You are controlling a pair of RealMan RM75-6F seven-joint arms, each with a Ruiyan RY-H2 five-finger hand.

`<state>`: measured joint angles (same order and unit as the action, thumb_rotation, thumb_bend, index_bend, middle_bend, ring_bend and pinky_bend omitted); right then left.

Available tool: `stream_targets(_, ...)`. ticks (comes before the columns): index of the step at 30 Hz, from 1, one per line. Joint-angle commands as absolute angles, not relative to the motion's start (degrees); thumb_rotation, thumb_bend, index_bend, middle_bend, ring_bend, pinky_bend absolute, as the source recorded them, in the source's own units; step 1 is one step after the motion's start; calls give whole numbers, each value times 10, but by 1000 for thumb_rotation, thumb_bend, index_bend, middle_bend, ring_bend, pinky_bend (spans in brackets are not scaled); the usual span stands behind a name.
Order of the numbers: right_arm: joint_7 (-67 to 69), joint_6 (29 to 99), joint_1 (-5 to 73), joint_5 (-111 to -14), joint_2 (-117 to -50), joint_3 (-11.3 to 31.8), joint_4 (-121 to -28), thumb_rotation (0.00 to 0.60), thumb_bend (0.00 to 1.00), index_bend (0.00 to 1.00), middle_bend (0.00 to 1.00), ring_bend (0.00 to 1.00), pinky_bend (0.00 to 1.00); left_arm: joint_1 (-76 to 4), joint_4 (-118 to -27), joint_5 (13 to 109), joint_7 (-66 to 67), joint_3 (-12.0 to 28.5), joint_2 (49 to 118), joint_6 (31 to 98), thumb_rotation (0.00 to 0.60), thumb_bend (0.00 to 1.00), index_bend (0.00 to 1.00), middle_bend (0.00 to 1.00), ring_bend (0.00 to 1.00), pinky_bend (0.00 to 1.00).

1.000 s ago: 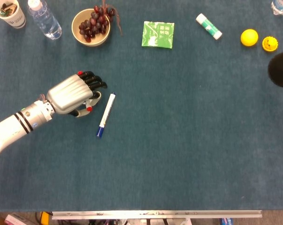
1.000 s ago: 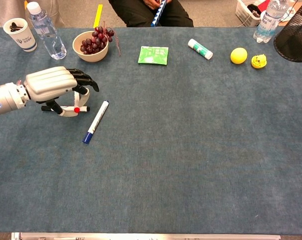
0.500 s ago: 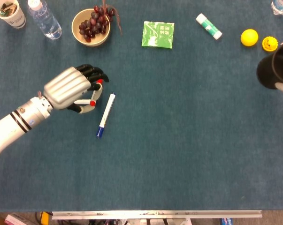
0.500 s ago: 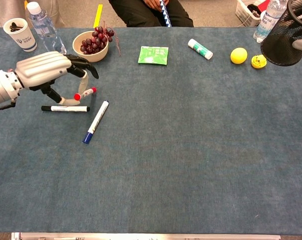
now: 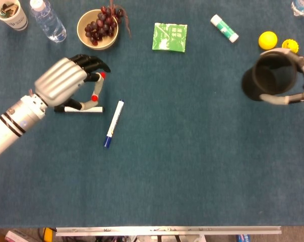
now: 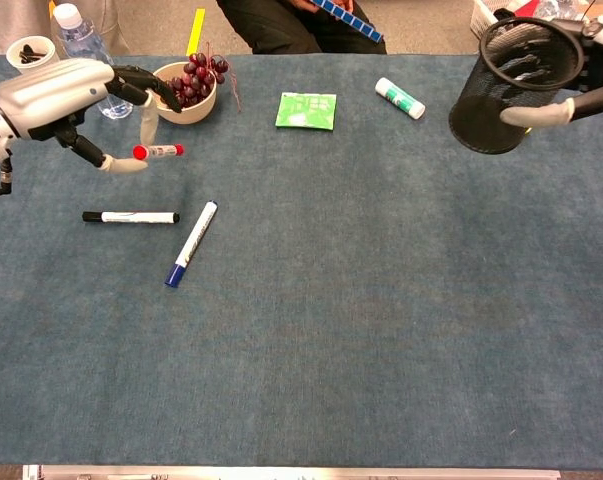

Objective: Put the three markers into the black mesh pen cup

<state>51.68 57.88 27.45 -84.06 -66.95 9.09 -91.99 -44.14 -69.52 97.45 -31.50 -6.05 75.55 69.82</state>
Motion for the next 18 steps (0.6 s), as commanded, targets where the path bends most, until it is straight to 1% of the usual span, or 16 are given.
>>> stream_targets(1, 505, 560, 297, -839, -698, 95, -905, 600, 360, 519, 451, 343, 294, -440, -735, 957, -334, -47, 724, 696, 600, 237, 597, 275, 194, 249)
stream_targets(10, 456, 536, 350, -845, -793, 102, -859, 600, 360, 519, 450, 343, 294, -438, -835, 927, -373, -20, 643, 681, 600, 237, 597, 281, 194, 249)
stream_targets(18, 429, 517, 391, -841, -878, 106, -808, 600, 360, 519, 451, 343, 294, -442, -916, 907, -424, -4, 575, 646, 600, 237, 596, 284, 194, 249)
